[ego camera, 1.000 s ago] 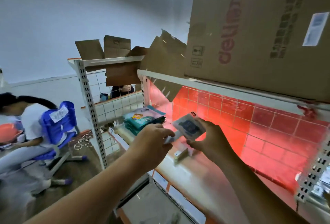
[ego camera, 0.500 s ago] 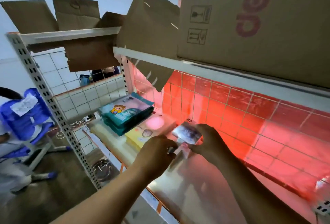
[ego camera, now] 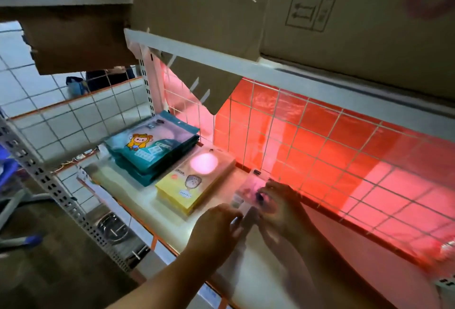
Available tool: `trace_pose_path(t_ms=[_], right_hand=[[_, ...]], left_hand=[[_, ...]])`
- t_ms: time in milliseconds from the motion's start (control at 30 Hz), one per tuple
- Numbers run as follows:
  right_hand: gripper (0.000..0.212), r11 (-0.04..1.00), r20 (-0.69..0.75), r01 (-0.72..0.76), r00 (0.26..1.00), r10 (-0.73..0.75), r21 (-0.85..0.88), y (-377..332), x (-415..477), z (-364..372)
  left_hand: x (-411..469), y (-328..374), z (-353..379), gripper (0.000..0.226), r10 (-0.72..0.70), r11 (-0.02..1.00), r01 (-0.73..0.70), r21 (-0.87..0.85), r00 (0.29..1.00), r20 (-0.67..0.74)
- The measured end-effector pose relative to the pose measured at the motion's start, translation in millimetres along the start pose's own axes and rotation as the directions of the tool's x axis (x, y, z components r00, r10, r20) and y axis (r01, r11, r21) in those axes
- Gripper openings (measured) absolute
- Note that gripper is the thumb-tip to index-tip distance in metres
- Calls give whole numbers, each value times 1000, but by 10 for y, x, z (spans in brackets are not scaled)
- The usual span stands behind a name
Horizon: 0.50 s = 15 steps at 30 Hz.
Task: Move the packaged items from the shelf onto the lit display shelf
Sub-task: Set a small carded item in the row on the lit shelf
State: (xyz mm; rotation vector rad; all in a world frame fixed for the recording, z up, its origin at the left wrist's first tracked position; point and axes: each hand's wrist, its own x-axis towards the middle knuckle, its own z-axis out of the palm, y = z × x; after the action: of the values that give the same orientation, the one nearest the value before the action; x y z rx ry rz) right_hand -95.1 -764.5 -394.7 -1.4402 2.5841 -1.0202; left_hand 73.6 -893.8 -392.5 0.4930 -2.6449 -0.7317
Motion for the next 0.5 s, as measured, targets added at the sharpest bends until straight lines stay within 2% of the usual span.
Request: trace_pose_path(t_ms=[233, 500], right_hand=[[46, 1000, -33, 12, 999, -12, -20, 55, -12, 144], [48, 999, -21, 2, 1000, -3, -45, 228, -30, 249]], left_hand=[[-33, -112, 178, 16, -34, 999, 34, -27, 999, 0], [-39, -124, 215, 16, -33, 999, 33, -15, 999, 11]])
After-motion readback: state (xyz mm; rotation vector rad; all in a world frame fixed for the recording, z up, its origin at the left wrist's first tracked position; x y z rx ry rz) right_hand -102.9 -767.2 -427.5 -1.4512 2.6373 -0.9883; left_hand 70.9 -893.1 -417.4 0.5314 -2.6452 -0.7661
